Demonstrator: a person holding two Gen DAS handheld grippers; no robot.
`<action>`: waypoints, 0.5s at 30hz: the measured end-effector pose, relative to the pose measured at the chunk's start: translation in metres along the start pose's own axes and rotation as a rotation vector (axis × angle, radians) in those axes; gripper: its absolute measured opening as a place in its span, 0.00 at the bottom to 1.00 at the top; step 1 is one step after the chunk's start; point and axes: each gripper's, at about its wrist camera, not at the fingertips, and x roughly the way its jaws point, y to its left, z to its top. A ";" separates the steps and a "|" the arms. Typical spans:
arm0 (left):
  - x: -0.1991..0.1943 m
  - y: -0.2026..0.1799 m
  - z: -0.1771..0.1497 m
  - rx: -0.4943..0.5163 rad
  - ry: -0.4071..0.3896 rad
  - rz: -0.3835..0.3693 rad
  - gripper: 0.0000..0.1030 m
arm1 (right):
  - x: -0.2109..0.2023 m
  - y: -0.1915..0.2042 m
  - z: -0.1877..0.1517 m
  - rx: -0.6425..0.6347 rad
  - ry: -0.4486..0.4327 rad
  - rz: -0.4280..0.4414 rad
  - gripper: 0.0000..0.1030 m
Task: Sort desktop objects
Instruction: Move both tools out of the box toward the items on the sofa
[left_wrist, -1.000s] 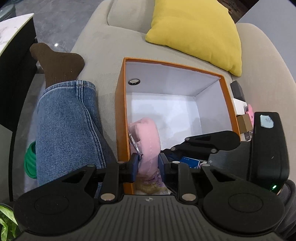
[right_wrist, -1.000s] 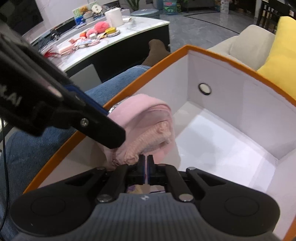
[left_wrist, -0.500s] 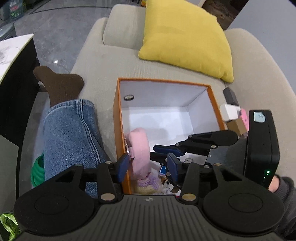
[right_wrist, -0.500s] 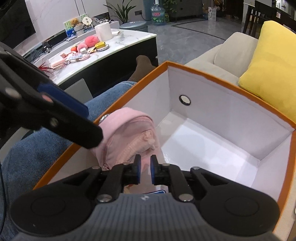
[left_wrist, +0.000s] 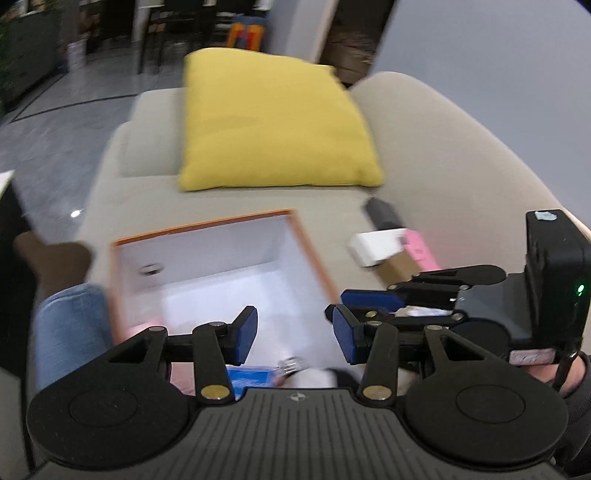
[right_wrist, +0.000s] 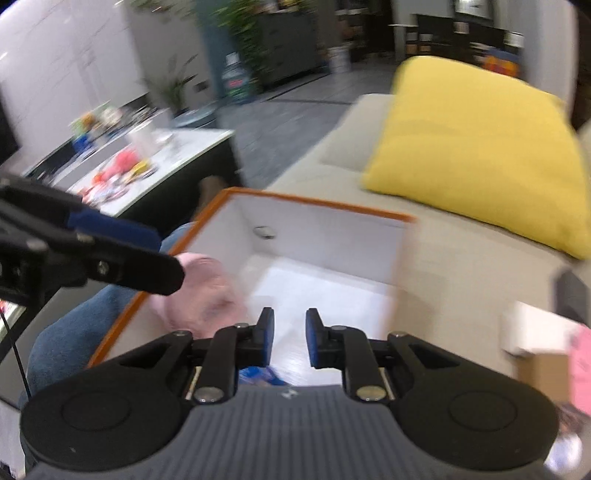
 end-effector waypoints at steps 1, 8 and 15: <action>0.007 -0.009 0.001 0.013 0.000 -0.016 0.51 | -0.010 -0.011 -0.004 0.018 -0.008 -0.024 0.20; 0.072 -0.071 0.015 0.145 0.052 -0.094 0.51 | -0.055 -0.099 -0.036 0.059 0.035 -0.254 0.20; 0.136 -0.119 0.032 0.264 0.106 -0.152 0.51 | -0.047 -0.161 -0.048 -0.076 0.197 -0.358 0.38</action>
